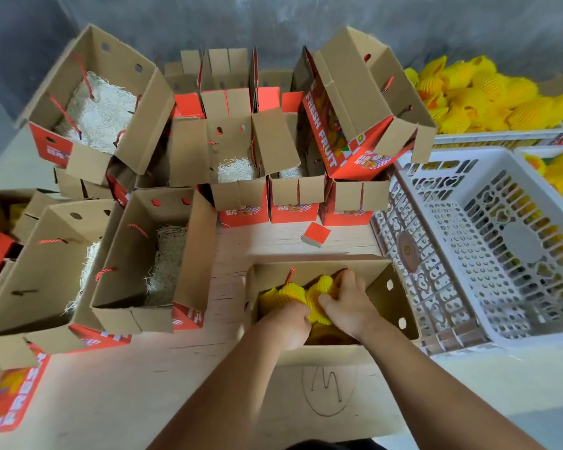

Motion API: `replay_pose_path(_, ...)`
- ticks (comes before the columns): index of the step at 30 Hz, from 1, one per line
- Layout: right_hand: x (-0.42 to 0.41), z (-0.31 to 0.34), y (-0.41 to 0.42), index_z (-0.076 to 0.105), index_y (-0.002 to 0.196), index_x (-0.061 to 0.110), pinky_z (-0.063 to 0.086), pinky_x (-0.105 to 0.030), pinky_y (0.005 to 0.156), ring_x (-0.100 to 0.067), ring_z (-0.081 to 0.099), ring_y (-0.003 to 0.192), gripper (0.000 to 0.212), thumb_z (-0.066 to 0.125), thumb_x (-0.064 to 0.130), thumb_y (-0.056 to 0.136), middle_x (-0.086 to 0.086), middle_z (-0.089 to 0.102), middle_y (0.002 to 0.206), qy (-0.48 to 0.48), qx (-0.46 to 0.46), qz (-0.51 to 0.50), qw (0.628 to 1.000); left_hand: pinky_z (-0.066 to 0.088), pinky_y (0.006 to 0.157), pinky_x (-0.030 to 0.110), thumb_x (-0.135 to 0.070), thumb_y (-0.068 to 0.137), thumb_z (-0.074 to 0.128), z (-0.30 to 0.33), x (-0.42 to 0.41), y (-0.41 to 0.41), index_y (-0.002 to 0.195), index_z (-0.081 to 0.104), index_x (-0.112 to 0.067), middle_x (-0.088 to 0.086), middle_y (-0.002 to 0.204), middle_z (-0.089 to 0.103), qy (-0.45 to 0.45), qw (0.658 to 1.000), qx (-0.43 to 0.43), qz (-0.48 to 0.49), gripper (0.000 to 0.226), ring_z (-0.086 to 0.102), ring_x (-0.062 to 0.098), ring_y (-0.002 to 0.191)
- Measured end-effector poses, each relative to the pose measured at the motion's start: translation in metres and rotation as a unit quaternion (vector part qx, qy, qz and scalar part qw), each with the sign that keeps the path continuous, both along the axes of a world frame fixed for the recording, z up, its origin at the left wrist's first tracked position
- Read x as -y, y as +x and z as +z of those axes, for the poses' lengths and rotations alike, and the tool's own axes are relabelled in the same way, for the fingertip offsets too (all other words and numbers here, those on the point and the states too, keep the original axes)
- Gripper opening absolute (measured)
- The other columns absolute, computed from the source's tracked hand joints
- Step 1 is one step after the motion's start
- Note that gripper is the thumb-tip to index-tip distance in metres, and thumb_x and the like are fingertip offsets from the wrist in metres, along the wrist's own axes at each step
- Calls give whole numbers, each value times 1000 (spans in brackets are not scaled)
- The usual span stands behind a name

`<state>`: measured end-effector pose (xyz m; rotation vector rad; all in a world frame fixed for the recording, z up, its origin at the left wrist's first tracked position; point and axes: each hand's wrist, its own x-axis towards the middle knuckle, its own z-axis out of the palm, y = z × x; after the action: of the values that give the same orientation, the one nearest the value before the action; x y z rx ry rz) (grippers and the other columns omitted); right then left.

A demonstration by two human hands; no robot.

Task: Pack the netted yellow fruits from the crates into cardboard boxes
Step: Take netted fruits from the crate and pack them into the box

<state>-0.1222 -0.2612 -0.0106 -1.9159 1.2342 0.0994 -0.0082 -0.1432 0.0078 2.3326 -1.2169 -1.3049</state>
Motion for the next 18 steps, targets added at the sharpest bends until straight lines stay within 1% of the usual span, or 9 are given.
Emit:
replay_pose_path(3, -1, 2, 5, 56, 108, 9, 48, -36, 86, -37, 60, 105, 19, 57, 22, 95, -16, 61, 114, -92, -20, 89, 992, 47, 92, 30, -25, 106, 44, 4, -6, -2, 128, 61, -14, 10, 124, 67, -21, 995, 77, 50, 30, 63, 31, 114)
replay_pose_path(5, -3, 2, 10, 58, 103, 9, 40, -31, 71, -36, 63, 100, 11, 55, 18, 97, -16, 68, 105, -92, -32, 130, 987, 47, 89, 31, -23, 104, 48, 5, -4, -2, 122, 62, -13, 11, 123, 68, -3, 991, 125, 51, 25, 64, 32, 114)
replay_pose_path(6, -4, 3, 11, 56, 100, 11, 35, -30, 69, -35, 63, 99, 7, 54, 17, 98, -15, 68, 105, -86, -32, 147, 985, 49, 93, 34, -23, 103, 49, 8, -2, -3, 118, 64, -13, 11, 123, 68, 19, 990, 131, 37, 23, 64, 32, 114)
replay_pose_path(8, 1, 8, 13, 55, 101, 13, 33, -27, 71, -32, 62, 103, 3, 53, 14, 99, -12, 66, 108, -64, -26, 191, 979, 48, 105, 41, -24, 105, 45, 10, 2, -5, 125, 64, -14, 10, 130, 66, 59, 991, 120, -1, 29, 61, 32, 121)
replay_pose_path(10, 8, 16, 8, 58, 110, 13, 38, -26, 75, -28, 60, 102, 13, 51, 11, 100, -8, 62, 108, -27, -21, 222, 974, 49, 106, 41, -26, 106, 43, 12, 2, -8, 130, 62, -17, 8, 130, 65, 53, 990, 129, -17, 31, 61, 31, 122)
replay_pose_path(13, 12, 28, -13, 61, 119, 12, 46, -27, 81, -23, 61, 95, 25, 50, 4, 99, -10, 67, 107, -7, 51, 169, 984, 54, 96, 38, -29, 105, 43, 13, 5, -14, 115, 67, -24, -1, 116, 71, -55, 991, 121, 34, 26, 66, 25, 111)
replay_pose_path(15, 12, 36, -32, 64, 116, 16, 49, -24, 87, -15, 66, 97, 24, 52, 3, 99, -2, 71, 104, -36, 134, 89, 986, 52, 97, 35, -27, 105, 45, 16, 17, -25, 119, 67, -28, -8, 117, 71, -135, 987, 62, 63, 26, 65, 17, 111)
replay_pose_path(17, 14, 47, -50, 65, 111, 21, 49, -19, 84, -3, 64, 93, 25, 53, 4, 97, 9, 71, 100, -87, 192, 38, 977, 52, 98, 32, -22, 105, 49, 23, 38, -44, 120, 66, -29, -11, 119, 70, -215, 973, -8, 82, 24, 65, 12, 110)
replay_pose_path(18, 18, 54, -59, 65, 110, 22, 49, -19, 85, -3, 64, 94, 27, 52, 2, 96, 10, 70, 100, -105, 215, 22, 971, 51, 96, 28, -20, 104, 49, 28, 52, -54, 120, 65, -31, -12, 121, 70, -253, 963, -30, 85, 25, 64, 9, 111)
